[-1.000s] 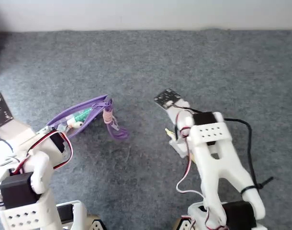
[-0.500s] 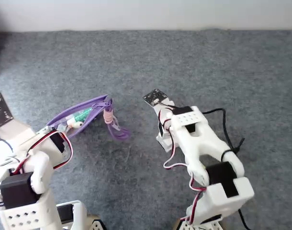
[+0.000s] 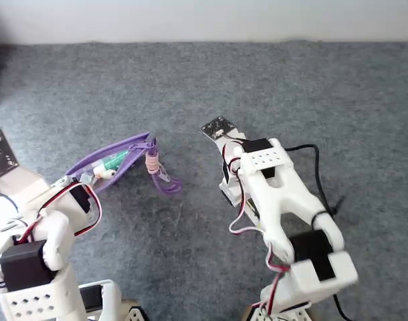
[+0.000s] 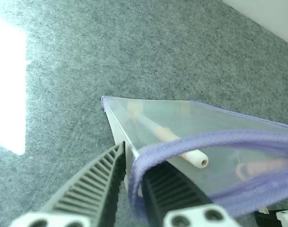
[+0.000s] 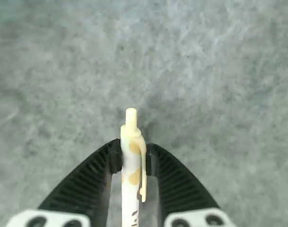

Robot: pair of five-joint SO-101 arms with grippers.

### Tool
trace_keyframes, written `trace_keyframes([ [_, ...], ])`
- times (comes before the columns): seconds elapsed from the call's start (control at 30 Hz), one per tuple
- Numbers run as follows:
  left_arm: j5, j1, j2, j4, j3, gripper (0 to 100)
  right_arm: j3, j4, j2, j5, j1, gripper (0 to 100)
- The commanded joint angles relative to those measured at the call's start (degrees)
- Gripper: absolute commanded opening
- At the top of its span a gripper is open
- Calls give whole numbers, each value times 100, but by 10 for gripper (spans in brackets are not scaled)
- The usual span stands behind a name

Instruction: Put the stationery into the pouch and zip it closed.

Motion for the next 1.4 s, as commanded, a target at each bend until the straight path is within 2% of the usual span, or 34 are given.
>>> trace_keyframes([
  [0.0, 62, -9, 18, -114, -4, 13, -105, 637, -1077, -70, -31, 8],
  [0.27, 62, 9, 18, -123, -4, 13, -149, 1736, -3653, -88, -84, 8],
  [0.37, 62, 9, 18, -123, -4, 13, -352, 1903, -4602, -114, -321, 8],
  [0.6, 62, 9, 18, -123, -4, 13, -1459, 1851, -5569, -1354, -1613, 8],
  [0.7, 62, 9, 18, -123, -4, 13, -1829, 1262, -5569, -1811, -2237, 8],
  [0.9, 62, 9, 18, -123, -4, 13, -1829, -1218, -5446, -1802, -3143, 8],
  [1.07, 62, 9, 18, -132, 92, 13, -1829, -2738, -4927, -1793, -3582, 8],
  [1.17, 62, 9, 18, -132, 119, 13, -1829, -3371, -4541, -1758, -3618, 8],
  [1.37, 62, 9, 18, -132, 101, 13, -1829, -3908, -3978, -1345, -3987, 8],
])
